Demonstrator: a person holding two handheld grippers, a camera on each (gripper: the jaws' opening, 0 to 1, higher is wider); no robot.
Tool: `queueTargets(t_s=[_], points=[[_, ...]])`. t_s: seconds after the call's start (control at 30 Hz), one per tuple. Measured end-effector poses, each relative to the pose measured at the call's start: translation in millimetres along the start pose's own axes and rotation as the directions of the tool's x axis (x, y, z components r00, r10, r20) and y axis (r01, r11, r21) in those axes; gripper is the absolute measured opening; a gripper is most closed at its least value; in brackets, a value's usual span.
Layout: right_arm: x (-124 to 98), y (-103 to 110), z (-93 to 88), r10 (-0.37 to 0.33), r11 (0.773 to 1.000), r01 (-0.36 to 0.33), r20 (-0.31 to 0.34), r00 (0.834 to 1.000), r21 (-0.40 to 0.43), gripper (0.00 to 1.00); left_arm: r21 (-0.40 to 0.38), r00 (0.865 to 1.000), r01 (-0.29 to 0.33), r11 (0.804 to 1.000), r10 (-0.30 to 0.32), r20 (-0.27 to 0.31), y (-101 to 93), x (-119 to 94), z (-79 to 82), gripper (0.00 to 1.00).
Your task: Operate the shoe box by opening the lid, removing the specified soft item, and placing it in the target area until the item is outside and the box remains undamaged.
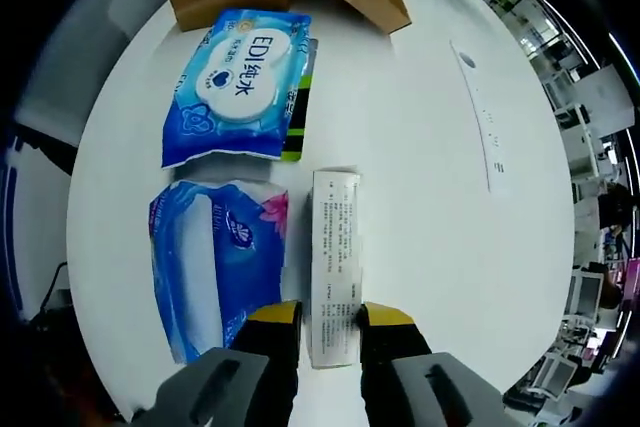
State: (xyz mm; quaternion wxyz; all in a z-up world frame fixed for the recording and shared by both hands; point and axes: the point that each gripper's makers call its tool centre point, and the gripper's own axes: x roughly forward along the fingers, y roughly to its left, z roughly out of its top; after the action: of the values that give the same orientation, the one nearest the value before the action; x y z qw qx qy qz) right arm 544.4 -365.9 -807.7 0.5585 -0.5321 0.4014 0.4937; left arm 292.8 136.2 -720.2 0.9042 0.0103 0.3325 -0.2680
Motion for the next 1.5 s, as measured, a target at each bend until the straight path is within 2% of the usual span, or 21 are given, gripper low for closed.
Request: queueTargets(t_s=[0.33, 0.83, 1.07, 1.2, 1.5], points=[[-3, -8, 2.0, -0.033, 0.999, 0.032, 0.017, 0.999, 0.039, 0.27, 0.001, 1.000, -0.002, 1.000, 0.002, 0.001, 1.4, -2, -1.7, 0.97], [-24, -9, 13.9, -0.094, 0.990, 0.089, 0.046, 0.994, 0.108, 0.38, 0.011, 1.000, -0.004, 1.000, 0.003, 0.016, 5.7, -7, 1.9, 0.97], [-38, 3, 24.4, -0.111, 0.979, 0.098, 0.068, 0.991, 0.177, 0.44, 0.028, 1.000, 0.003, 1.000, -0.004, 0.025, 10.3, -8, 4.7, 0.96], [-51, 18, 37.8, -0.115, 0.975, 0.097, 0.078, 0.990, 0.201, 0.46, 0.045, 1.000, 0.006, 0.999, -0.007, 0.026, 12.8, -9, 6.4, 0.96], [-73, 31, 58.7, -0.192, 0.943, 0.145, 0.134, 0.972, 0.301, 0.56, 0.078, 1.000, 0.009, 0.997, -0.010, 0.014, 22.4, -16, 8.0, 0.95]])
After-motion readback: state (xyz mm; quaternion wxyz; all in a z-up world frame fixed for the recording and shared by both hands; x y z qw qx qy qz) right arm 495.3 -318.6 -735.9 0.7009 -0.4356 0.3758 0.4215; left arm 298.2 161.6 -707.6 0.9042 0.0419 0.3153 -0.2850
